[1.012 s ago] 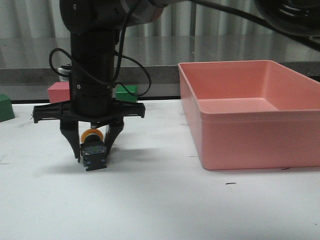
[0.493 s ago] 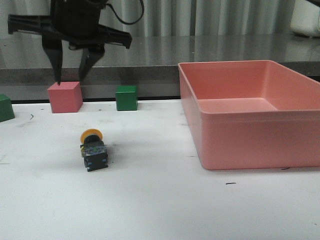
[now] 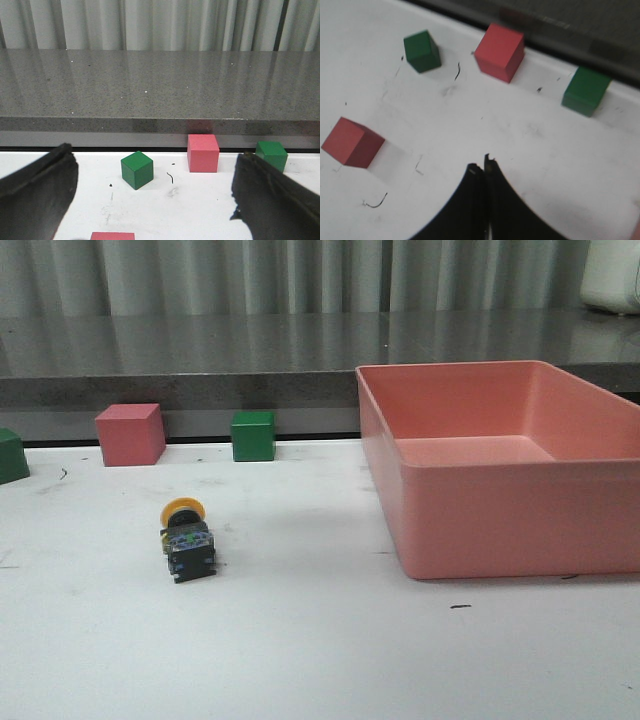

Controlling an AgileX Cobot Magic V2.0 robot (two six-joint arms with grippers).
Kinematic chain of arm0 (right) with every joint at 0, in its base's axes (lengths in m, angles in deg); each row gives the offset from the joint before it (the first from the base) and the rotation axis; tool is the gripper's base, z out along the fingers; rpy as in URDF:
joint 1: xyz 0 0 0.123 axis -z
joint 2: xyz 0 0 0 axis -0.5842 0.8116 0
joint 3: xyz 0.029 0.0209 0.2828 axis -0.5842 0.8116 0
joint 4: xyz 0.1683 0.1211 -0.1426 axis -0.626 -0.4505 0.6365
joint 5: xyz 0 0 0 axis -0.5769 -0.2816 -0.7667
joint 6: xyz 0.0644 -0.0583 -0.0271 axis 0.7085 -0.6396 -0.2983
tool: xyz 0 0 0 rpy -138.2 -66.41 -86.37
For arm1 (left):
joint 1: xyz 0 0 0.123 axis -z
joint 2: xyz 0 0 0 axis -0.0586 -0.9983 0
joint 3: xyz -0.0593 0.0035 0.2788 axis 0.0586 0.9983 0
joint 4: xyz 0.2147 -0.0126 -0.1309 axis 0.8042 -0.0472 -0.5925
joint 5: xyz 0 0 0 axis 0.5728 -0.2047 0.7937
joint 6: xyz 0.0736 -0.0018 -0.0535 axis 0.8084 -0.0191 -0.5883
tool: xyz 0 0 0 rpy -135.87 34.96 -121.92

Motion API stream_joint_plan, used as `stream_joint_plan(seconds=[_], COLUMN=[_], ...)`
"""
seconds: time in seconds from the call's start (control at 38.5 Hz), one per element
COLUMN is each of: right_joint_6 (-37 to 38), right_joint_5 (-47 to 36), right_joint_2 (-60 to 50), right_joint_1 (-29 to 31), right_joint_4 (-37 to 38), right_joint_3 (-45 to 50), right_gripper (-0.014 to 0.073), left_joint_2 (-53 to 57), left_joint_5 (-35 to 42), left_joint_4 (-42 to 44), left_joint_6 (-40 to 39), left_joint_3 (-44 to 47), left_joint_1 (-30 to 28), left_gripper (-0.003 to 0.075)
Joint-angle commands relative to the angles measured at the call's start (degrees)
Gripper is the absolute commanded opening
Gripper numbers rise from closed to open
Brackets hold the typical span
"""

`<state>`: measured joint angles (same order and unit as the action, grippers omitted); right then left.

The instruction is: Place and stand button with both arms

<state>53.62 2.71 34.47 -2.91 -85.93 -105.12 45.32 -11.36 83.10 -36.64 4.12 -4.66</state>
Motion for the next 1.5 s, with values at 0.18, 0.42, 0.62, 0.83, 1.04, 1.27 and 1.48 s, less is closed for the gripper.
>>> stream_joint_plan(seconds=[0.18,0.42,0.62,0.83,1.04,1.27,1.48], right_joint_6=[-2.35,-6.13,-6.31,-6.31,-6.31,-6.31,-6.31], right_joint_5=[4.59,4.48,4.44,3.41,-8.34,-30.33,-46.23], right_joint_2=[-14.3,-28.27,-39.82,-47.71,-58.46,-74.93,-90.19], right_joint_1=[10.91,18.86,27.15,32.82,32.76,32.72,32.72], right_joint_4=[0.43,3.23,5.26,5.78,7.23,9.22,10.24], right_joint_3=[-0.5,22.65,44.36,59.11,77.33,102.15,119.31], right_gripper=[-0.007,-0.007,-0.007,-0.007,-0.007,-0.007,-0.007], left_joint_2=[-0.65,-0.65,-0.65,-0.65,-0.65,-0.65,-0.65], left_joint_5=[4.86,4.86,4.86,4.86,4.86,4.86,4.86], left_joint_4=[-0.1,-0.1,-0.1,-0.1,-0.1,-0.1,-0.1], left_joint_6=[-0.33,-0.33,-0.33,-0.33,-0.33,-0.33,-0.33], left_joint_3=[-2.15,-2.15,-2.15,-2.15,-2.15,-2.15,-2.15], left_joint_1=[-0.02,-0.02,-0.02,-0.02,-0.02,-0.02,-0.02], left_gripper=[0.0596,0.0596,0.0596,0.0596,0.0596,0.0596,0.0596])
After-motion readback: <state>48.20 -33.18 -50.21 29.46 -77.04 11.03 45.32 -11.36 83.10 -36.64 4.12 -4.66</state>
